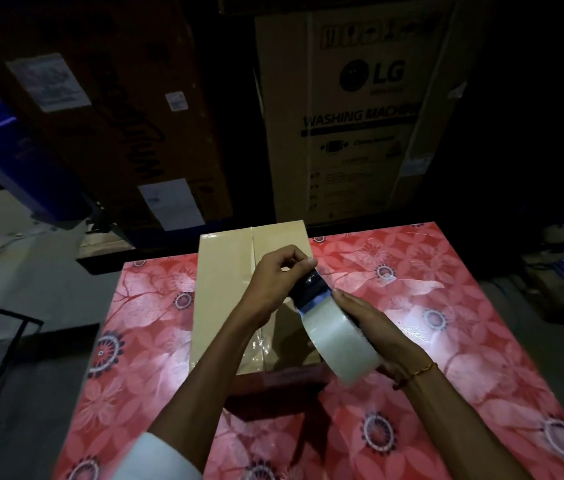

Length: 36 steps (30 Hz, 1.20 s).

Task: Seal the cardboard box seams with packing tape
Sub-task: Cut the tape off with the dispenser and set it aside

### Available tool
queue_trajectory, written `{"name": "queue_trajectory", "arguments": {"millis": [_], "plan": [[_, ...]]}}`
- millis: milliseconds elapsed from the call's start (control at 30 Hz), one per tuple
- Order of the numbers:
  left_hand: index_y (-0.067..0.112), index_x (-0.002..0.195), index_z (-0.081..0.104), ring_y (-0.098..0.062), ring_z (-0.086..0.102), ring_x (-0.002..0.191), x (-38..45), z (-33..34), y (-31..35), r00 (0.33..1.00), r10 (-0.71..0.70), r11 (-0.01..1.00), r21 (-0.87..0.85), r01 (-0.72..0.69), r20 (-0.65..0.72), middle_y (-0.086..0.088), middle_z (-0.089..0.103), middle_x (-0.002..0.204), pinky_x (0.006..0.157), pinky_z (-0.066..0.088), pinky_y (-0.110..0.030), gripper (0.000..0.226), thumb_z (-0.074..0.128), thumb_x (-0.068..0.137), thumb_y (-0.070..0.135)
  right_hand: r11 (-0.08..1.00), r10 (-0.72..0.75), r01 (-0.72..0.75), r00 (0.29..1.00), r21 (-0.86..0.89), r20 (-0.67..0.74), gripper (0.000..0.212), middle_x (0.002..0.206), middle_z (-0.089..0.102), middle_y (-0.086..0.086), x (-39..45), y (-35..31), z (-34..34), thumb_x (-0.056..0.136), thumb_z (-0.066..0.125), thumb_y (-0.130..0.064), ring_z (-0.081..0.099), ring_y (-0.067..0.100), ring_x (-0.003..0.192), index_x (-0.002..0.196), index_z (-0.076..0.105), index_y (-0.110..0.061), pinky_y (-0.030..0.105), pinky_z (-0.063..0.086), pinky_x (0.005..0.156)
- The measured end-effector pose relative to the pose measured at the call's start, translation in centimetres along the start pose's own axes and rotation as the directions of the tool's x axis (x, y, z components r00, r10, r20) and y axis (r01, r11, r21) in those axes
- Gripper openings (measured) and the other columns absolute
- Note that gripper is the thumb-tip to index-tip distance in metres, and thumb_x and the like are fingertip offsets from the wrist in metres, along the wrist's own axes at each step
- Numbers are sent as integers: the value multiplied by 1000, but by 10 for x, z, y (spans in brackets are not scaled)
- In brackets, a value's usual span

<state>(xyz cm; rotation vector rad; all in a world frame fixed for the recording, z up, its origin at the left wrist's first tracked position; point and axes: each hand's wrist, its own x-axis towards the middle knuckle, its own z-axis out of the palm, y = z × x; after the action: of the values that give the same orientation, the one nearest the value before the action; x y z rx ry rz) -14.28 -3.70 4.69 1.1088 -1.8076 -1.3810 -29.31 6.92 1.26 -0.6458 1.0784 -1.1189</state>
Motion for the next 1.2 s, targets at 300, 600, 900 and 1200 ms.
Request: {"name": "queue_trajectory", "arguments": {"millis": [300, 600, 900, 1200], "plan": [[5, 94, 63, -22, 66, 87, -5, 14, 7, 987, -132, 972, -186, 147, 87, -9, 70, 94, 75, 57, -37, 35, 59, 96, 40, 1000, -14, 14, 1000, 3, -25, 37, 101, 76, 9, -14, -8, -22, 105, 43, -31, 74, 20, 84, 125, 65, -9, 27, 58, 67], [4, 81, 60, -27, 71, 86, -10, -2, 2, 991, -19, 999, -28, 23, 129, -20, 70, 96, 71, 60, -32, 13, 70, 91, 7, 1000, -7, 7, 1000, -6, 4, 44, 106, 73, 11, -14, -9, -18, 99, 47, -35, 73, 19, 86, 130, 63, -8, 26, 57, 68], [0, 82, 58, -23, 65, 81, -5, -15, 9, 961, -63, 997, -27, 73, 270, -13, 65, 84, 71, 58, -36, 15, 66, 94, 5, 997, 32, -28, 998, -69, 45, 39, 101, 78, 6, -14, -11, -23, 106, 38, -34, 75, 17, 84, 125, 67, -17, 25, 57, 66], [3, 78, 56, -22, 68, 74, 0, -26, 10, 904, -122, 972, -135, 192, 409, -7, 67, 77, 72, 58, -37, 18, 62, 94, -1, 991, 121, -115, 988, -63, 98, 48, 99, 77, 14, -14, -14, -28, 103, 40, -38, 76, 22, 79, 122, 66, -3, 28, 59, 66]]}}
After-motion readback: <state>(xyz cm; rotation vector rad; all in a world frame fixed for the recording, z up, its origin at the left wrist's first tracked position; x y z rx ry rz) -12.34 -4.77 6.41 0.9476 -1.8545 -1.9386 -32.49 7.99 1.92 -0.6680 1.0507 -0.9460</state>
